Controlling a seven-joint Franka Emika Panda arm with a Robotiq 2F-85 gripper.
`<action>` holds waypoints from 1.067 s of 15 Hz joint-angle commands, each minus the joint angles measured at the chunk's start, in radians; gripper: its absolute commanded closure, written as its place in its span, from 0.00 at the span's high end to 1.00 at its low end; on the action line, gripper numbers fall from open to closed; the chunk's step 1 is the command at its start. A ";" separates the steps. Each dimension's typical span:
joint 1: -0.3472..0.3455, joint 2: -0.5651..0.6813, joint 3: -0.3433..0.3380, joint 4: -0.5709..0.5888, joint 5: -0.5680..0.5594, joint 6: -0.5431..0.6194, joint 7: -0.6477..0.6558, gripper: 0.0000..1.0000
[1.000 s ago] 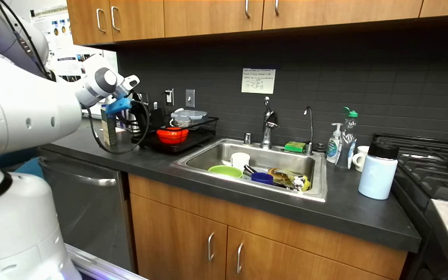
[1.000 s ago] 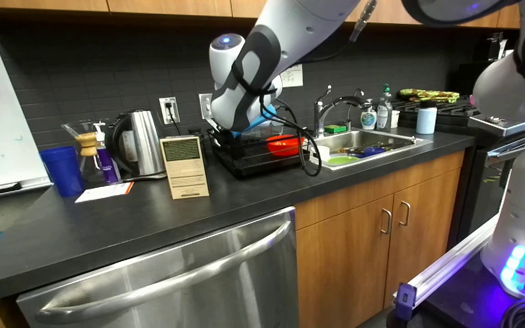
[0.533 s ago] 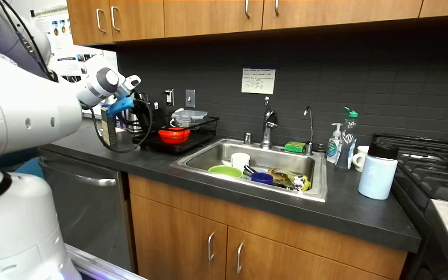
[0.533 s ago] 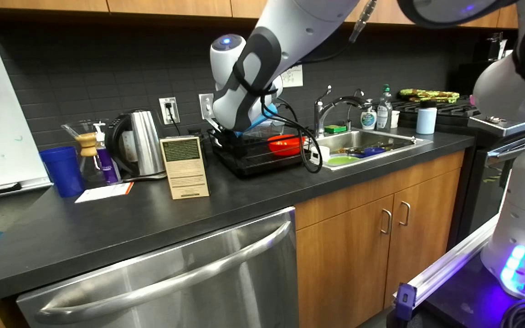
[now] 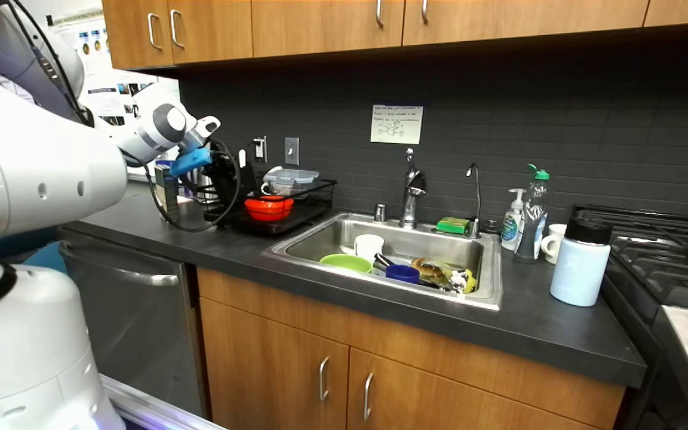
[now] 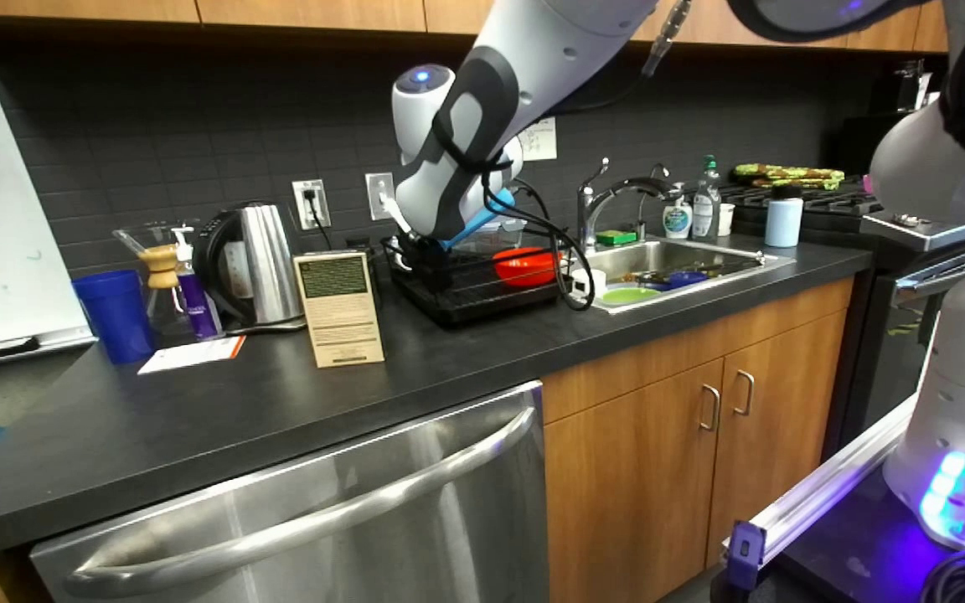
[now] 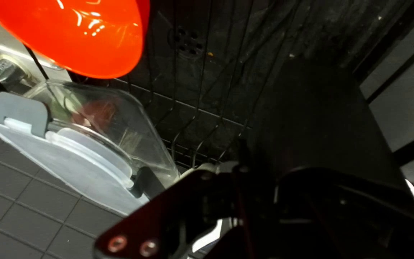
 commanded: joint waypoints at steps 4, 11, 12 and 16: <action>-0.030 0.020 0.009 -0.069 -0.089 0.069 -0.078 0.66; -0.031 0.030 0.003 -0.130 -0.126 0.172 -0.073 1.00; -0.030 0.034 0.003 -0.140 -0.127 0.189 -0.072 1.00; -0.030 0.041 0.001 -0.168 -0.129 0.246 -0.065 1.00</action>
